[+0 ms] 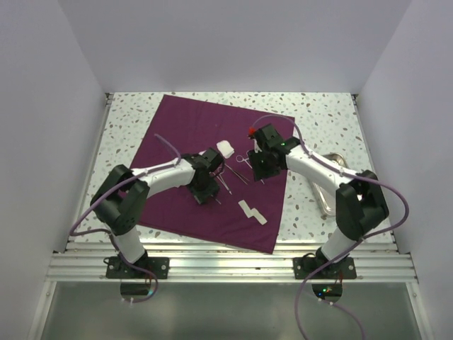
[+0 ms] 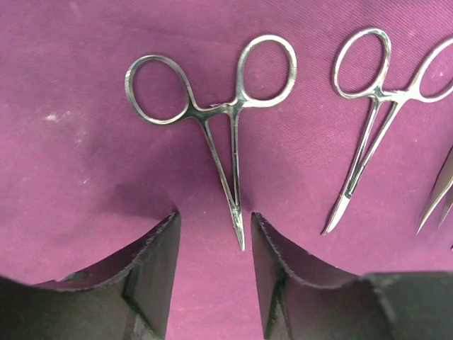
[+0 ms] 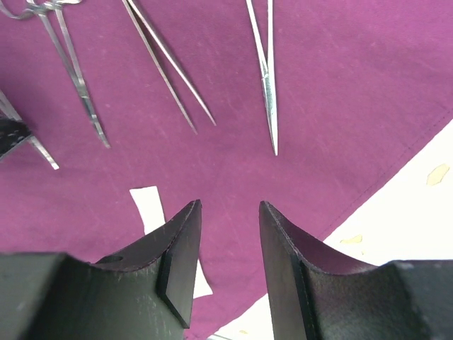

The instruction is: Prepare the surgical pack

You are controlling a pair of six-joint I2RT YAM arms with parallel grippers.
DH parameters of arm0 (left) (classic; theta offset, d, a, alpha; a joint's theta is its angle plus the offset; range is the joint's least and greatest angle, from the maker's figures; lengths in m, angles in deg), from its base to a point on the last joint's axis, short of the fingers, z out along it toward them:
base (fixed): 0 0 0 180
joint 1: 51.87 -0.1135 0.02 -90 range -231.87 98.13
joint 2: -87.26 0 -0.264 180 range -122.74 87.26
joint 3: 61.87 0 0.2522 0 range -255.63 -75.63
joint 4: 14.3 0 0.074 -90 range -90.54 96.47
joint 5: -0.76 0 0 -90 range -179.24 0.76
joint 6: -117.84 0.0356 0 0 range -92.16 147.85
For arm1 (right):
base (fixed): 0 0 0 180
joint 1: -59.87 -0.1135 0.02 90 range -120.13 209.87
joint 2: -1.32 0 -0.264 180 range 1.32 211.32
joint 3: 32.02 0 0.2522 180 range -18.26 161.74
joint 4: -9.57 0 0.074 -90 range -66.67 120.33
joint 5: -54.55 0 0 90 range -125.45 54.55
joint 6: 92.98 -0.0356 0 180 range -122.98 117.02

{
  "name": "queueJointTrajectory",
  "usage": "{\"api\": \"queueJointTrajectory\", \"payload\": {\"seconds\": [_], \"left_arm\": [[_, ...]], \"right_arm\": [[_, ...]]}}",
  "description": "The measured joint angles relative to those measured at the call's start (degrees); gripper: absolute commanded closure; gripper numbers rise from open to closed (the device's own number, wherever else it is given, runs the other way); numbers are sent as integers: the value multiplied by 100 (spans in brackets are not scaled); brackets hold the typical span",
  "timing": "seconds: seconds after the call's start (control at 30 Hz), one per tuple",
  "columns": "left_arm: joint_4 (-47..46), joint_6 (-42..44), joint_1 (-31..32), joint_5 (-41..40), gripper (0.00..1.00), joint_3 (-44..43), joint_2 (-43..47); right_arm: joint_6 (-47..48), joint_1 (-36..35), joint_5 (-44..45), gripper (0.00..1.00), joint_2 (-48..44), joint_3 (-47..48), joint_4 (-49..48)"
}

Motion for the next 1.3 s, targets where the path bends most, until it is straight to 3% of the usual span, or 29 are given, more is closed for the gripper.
{"api": "queueJointTrajectory", "payload": {"seconds": [0.47,0.57,0.67,0.77,0.9,1.0,1.3], "left_arm": [[938,-411,26,-63,57,-909,-754],[1051,-439,24,-59,61,-964,-809],[1158,-439,20,-28,72,-1023,-868],[1276,-431,17,13,75,-1167,-986],[1403,-400,15,24,89,-1346,-1117],[1462,-387,22,-7,87,-1399,-1139],[1615,-385,107,-299,64,-1270,-1003]], "right_arm": [[13,20,-140,59,-407,-181,-258],[22,20,-140,59,-452,-186,-262],[22,20,-175,59,-531,-186,-280],[22,20,-232,59,-614,-208,-323],[20,20,-317,59,-719,-369,-428],[17,20,-385,59,-763,-503,-472],[22,20,-525,59,-914,-553,-522]]}}
